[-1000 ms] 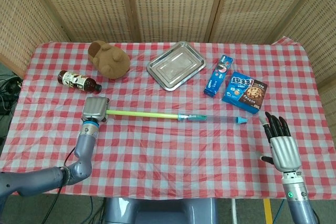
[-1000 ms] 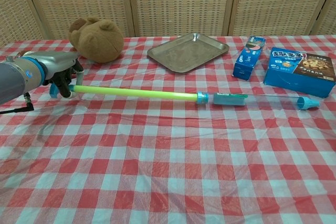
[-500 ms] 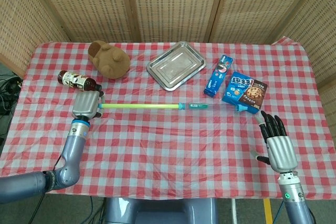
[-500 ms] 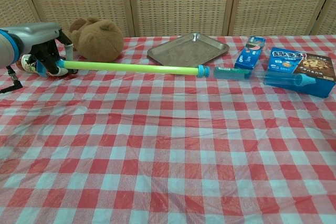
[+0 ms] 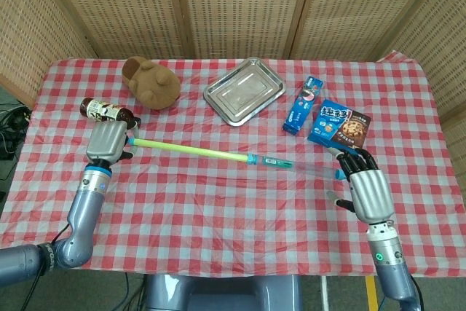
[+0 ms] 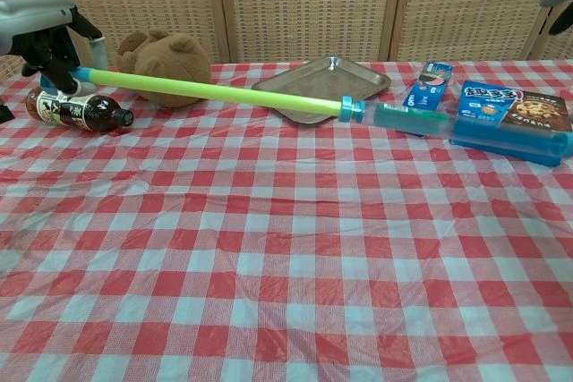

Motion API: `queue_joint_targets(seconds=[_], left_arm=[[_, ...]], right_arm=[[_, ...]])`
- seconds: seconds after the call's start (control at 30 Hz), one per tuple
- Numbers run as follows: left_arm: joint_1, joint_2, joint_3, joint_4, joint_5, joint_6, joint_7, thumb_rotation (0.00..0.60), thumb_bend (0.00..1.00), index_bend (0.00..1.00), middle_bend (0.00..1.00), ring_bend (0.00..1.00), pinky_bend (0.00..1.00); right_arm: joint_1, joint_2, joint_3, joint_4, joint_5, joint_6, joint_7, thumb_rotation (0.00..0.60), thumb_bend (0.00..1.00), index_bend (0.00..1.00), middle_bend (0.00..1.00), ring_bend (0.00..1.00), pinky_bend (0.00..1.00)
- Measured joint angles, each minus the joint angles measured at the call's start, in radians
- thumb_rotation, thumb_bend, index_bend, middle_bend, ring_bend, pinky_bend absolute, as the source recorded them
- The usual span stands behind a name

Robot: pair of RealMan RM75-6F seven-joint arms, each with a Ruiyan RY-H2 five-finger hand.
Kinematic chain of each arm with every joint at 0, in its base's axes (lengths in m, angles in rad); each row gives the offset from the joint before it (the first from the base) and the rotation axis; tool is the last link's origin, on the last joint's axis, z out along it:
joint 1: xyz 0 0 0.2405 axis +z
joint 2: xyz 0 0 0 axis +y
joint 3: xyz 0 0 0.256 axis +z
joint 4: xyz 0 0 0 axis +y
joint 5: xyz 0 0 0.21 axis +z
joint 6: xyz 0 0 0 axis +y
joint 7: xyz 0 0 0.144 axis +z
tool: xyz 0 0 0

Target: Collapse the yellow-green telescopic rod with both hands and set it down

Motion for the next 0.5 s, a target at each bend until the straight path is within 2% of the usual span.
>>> queue_joint_targets(seconds=[0.13,0.23,0.33,0.5], left_arm=[[0.01,0.028,0.001,-0.028,0.01,0.006,-0.014,0.6,0.57,0.87,0.91,0.85,0.73],[0.017,0.045,0.002,-0.046,0.013,0.011,-0.021,0.6,0.57,0.87,0.91,0.85,0.73],[0.021,0.058,0.002,-0.061,0.014,0.017,-0.027,0.6,0.57,0.87,0.91,0.85,0.73],[0.022,0.065,-0.001,-0.075,0.012,0.023,-0.032,0.6,0.57,0.87,0.91,0.86,0.73]], right_arm=[[0.035,-0.004,0.034,-0.05,0.065,-0.04,-0.097,0.6,0.21,0.34,0.87,0.87,0.52],[0.06,-0.014,0.055,-0.076,0.117,-0.065,-0.162,0.6,0.22,0.37,0.97,0.96,0.6],[0.082,-0.026,0.07,-0.096,0.165,-0.082,-0.218,0.6,0.22,0.39,1.0,1.0,0.64],[0.105,-0.038,0.085,-0.133,0.239,-0.101,-0.288,0.6,0.22,0.41,1.0,1.0,0.64]])
